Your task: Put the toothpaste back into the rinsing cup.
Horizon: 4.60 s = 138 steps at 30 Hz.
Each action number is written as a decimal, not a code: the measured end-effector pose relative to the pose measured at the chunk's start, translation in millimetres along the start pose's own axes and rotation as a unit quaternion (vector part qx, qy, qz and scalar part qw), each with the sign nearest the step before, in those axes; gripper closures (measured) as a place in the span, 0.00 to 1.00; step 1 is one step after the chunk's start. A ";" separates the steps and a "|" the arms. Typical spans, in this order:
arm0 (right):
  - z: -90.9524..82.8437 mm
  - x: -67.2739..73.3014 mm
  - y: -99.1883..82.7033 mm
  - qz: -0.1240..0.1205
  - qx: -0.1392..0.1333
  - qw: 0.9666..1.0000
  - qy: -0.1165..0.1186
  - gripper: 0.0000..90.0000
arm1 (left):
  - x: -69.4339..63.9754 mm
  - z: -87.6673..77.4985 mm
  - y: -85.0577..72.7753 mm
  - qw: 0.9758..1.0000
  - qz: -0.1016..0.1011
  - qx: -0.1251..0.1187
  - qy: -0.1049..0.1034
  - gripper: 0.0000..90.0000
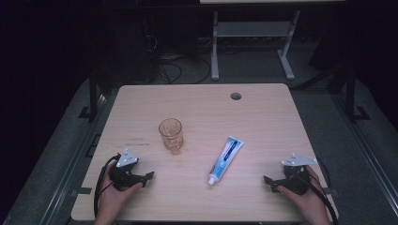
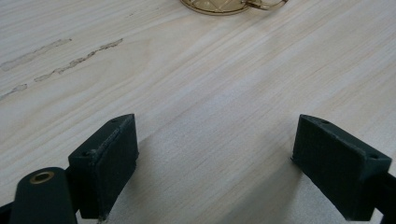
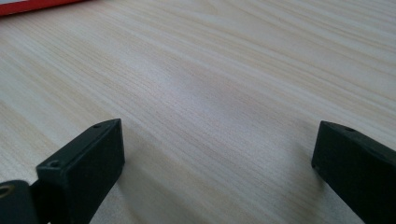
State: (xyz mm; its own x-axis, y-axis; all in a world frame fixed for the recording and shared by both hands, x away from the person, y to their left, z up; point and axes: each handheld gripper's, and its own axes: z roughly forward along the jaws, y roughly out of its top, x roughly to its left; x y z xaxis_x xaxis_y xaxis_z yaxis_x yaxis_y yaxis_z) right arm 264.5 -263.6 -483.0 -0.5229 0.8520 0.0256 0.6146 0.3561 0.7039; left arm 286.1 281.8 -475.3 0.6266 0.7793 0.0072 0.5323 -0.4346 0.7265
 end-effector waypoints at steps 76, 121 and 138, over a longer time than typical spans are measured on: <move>5.2 53.9 67.1 -0.037 -0.049 0.987 0.152 1.00 | -1.4 -0.8 -0.7 1.000 -0.007 0.001 0.008 0.15; 56.0 121.7 107.7 -0.097 -0.028 0.971 0.216 1.00 | -1.4 -0.7 -0.7 1.000 -0.008 0.000 0.008 0.15; 71.8 132.4 107.9 -0.110 0.000 0.970 0.219 1.00 | -1.4 -0.8 -0.7 1.000 -0.008 0.001 0.008 0.15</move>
State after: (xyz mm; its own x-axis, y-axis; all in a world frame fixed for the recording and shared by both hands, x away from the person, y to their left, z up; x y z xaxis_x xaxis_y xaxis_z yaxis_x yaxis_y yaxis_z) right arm 304.0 -84.8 -454.6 -0.8417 0.5114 0.1732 0.4598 0.5106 0.7265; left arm 284.4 281.4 -475.2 0.6087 0.7934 0.0063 0.5432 -0.4225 0.7255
